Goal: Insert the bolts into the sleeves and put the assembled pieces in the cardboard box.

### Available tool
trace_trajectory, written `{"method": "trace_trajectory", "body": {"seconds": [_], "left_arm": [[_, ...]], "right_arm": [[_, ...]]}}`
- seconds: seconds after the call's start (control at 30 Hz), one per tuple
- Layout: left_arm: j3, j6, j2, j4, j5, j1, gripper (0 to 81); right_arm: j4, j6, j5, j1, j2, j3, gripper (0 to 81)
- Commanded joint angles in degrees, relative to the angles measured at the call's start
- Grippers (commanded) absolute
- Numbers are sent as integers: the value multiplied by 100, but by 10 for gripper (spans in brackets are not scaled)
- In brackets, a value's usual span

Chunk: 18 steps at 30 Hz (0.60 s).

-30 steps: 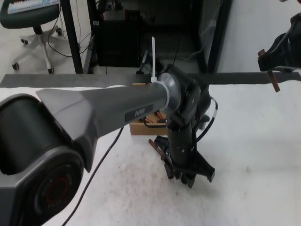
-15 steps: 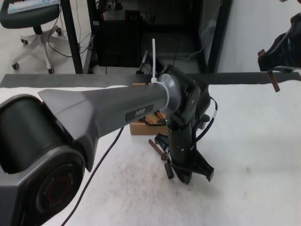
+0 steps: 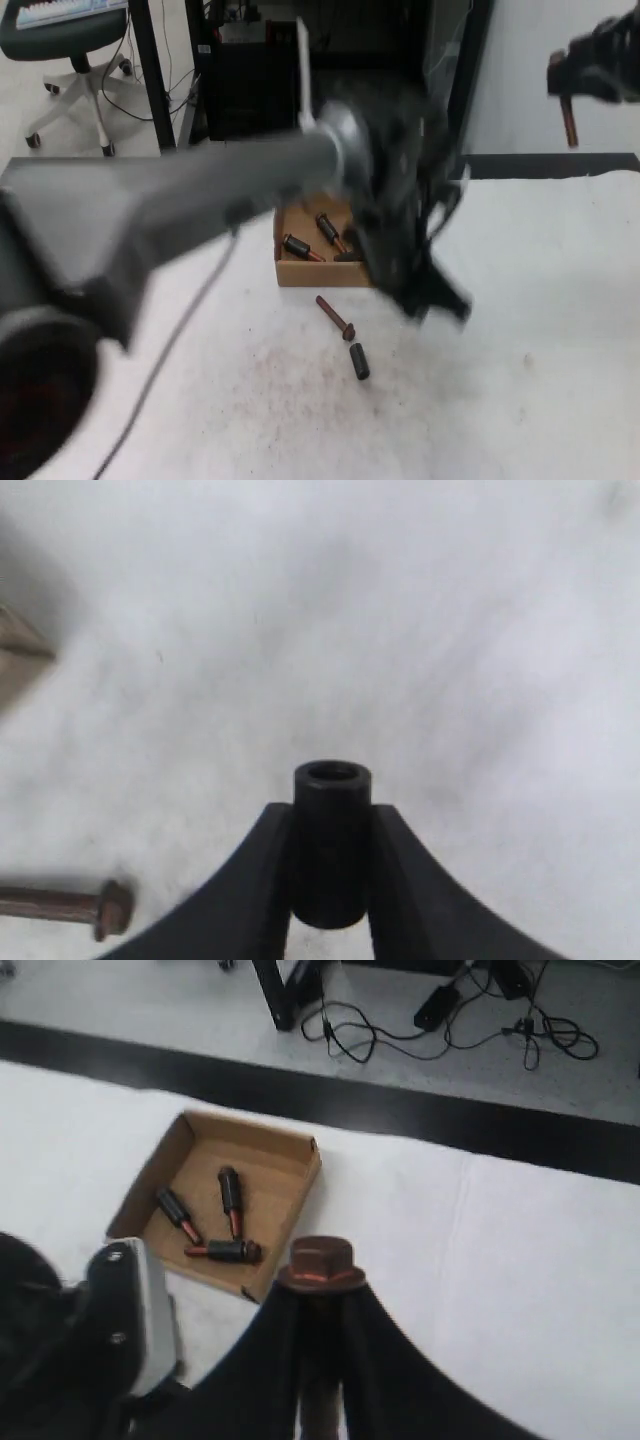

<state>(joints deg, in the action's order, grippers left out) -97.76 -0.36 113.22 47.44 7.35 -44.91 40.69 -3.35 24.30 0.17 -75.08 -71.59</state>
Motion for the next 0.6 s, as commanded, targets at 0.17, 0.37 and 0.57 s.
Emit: {"method": "trace_trajectory", "body": {"seconds": [0.17,0.37,0.57], "left_arm": [[1359,-154,-2110,-1553,-28,307,3],[4081,-689,-3950,-3872,1183,711,3],[6469,-1553,-4825,-7105,2748,1048,3]], "right_arm": [[-2421,2260,2263,-608,113,383,8],[-5757,4061,2881,-240,353,1642,8],[-10512,5784,2323,728,389,2926,8]]}}
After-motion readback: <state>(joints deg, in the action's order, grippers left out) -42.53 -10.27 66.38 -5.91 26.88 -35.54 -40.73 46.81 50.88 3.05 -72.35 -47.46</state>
